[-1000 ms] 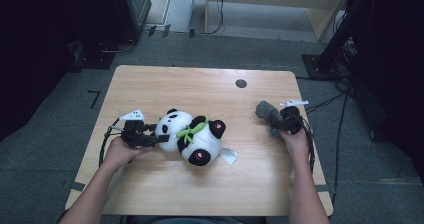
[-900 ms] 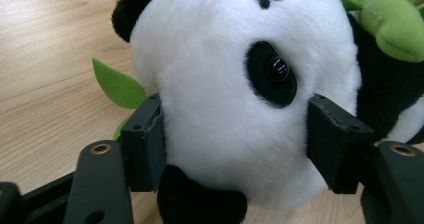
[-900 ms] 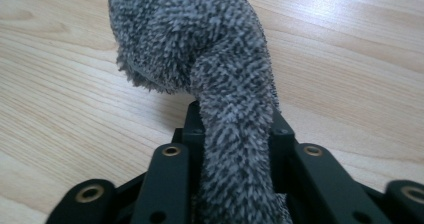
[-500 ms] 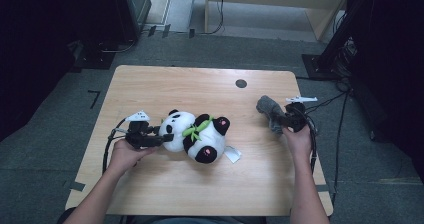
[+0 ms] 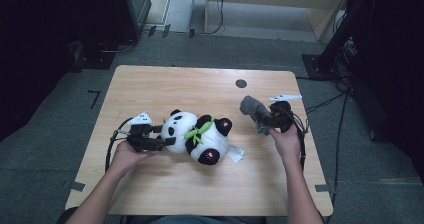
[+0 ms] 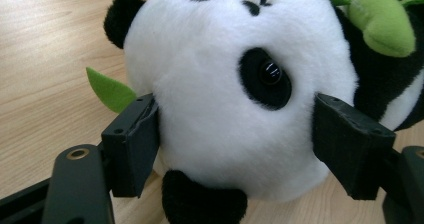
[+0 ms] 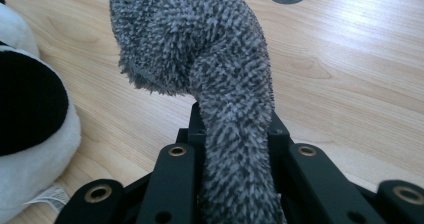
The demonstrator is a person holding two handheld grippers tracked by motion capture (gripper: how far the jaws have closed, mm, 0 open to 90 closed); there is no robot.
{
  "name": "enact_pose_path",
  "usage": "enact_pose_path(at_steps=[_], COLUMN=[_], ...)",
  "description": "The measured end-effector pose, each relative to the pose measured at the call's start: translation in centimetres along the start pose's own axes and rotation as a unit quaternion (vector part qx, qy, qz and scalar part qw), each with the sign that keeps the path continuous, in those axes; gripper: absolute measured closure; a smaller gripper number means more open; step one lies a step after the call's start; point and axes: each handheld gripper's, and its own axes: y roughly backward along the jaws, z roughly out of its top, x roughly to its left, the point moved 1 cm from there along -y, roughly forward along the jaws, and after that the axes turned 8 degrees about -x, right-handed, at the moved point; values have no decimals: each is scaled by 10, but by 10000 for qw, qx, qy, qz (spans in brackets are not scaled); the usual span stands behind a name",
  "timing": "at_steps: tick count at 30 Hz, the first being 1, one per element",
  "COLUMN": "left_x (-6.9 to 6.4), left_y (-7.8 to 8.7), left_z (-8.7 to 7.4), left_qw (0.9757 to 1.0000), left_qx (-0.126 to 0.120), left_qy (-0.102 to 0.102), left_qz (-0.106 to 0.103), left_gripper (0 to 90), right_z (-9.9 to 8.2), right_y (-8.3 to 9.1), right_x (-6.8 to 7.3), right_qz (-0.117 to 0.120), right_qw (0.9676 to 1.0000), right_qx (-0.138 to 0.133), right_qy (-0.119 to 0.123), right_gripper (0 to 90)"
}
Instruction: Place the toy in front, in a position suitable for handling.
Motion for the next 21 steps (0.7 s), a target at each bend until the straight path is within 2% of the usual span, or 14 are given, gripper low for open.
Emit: enact_pose_path(at_steps=[6, 7, 10, 11, 12, 13, 14, 16, 17, 18, 19, 21], left_x=[-3, -3, -3, -2, -2, 3, 5, 7, 7, 8, 8, 5], left_y=[-1, -3, -5, -8, -8, -12, -14, -15, -15, -14, -12, -9], left_z=[0, -1, -2, -5, -5, -8, -10, -11, -11, -11, -11, -11], left_qw=[9999, 9997, 9993, 9988, 9988, 9995, 9998, 9999, 9999, 9999, 9999, 9999], left_qx=[-7, -30, -46, -6, -6, 90, 135, 97, 97, 76, 21, -58], left_qy=[-136, -210, -326, -432, -432, -247, -132, -69, -69, -70, -57, -89], left_qz=[35, 110, 169, 222, 222, 165, 89, 17, 17, -65, -132, -116], left_gripper=[184, 174, 143, 94, 52, 8, 0, 0, 3, 3, 115, 203], right_z=[10, 16, 23, 29, 29, 35, 38, 46, 46, 50, 59, 66], right_y=[8, 10, 11, 10, 10, 8, 7, 6, 6, 6, 6, 4], right_x=[10, 17, 25, 34, 34, 43, 47, 56, 56, 61, 72, 82], right_qz=[172, 264, 383, 472, 472, 520, 554, 617, 617, 666, 759, 834], right_qw=[9998, 9995, 9990, 9987, 9987, 9985, 9983, 9977, 9977, 9972, 9961, 9949], right_qx=[-124, -195, -225, -165, -165, -83, -49, -12, -12, -4, 0, 33], right_qy=[-26, -4, -3, 59, 59, 150, 193, 293, 293, 340, 444, 563], right_gripper=[751, 751, 752, 751, 751, 751, 751, 751, 751, 751, 751, 751])
